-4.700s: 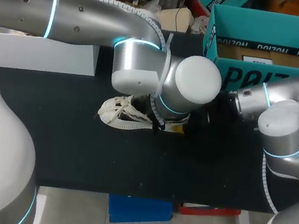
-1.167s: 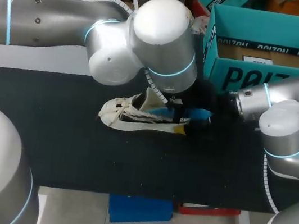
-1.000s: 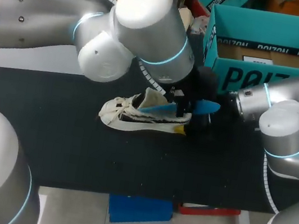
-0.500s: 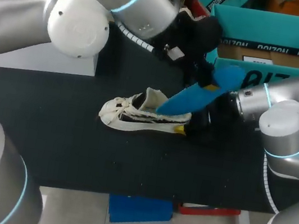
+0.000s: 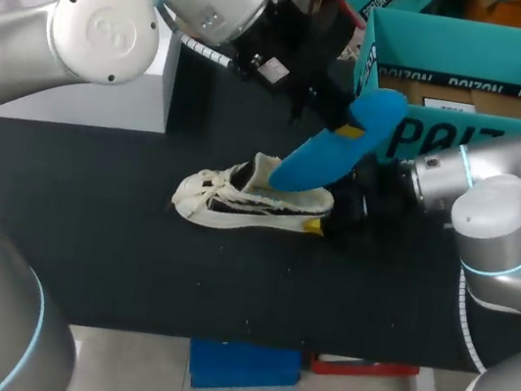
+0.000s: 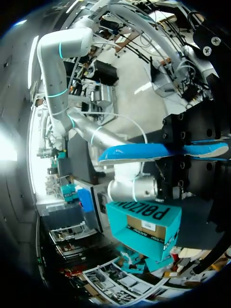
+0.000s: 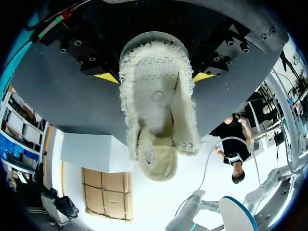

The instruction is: Take the shoe out of the shoebox, open the shoe tongue, remove and reinsert the insole, then place the shoe into the shoebox

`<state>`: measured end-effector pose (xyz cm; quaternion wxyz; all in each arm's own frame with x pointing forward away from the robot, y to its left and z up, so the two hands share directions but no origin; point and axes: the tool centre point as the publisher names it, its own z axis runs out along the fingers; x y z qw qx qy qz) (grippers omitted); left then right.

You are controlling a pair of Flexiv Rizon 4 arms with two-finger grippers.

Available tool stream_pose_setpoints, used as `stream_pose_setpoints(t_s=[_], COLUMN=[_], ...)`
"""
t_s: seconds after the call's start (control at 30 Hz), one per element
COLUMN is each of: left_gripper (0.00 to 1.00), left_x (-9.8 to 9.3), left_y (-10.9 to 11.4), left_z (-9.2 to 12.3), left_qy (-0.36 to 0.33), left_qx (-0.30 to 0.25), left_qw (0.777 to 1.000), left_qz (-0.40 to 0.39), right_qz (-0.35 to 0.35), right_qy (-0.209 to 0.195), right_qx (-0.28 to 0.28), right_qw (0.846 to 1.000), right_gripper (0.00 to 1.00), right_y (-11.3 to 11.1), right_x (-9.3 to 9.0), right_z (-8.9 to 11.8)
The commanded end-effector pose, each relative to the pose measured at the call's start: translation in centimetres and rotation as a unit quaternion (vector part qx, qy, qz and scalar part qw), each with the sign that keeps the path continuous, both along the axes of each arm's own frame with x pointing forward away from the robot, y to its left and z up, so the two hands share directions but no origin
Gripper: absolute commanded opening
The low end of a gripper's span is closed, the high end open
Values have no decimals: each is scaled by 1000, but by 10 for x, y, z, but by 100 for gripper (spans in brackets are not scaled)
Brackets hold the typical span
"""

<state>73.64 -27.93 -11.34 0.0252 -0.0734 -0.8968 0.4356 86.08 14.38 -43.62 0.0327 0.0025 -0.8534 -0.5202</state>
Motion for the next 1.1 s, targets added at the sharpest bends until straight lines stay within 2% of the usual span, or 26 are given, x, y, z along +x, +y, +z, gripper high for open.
stream_pose_setpoints(t_s=[0.03, 0.2, 0.5, 0.7, 1.1], left_gripper=[0, 0, 0, 0, 0], left_x=[-4, -8, -15, -25, -46], left_y=[4, 15, 31, 34, 35], left_z=[-2, 9, 46, 78, 152], left_qy=[26, 130, 207, 225, 188], left_qx=[-18, -111, -208, -231, -242], left_qw=[999, 984, 951, 941, 949], left_qz=[11, 53, 93, 103, 74], right_qz=[-1, -1, -1, -1, -1], right_qy=[0, 0, 0, 0, 0], right_qx=[0, 0, 0, 0, 0], right_qw=[1000, 1000, 1000, 1000, 1000], right_gripper=[0, 0, 0, 0, 0], right_y=[0, 0, 0, 0, 0], right_x=[-1, -1, -1, -1, -1], right_z=[-2, -2, -2, -2, -2])
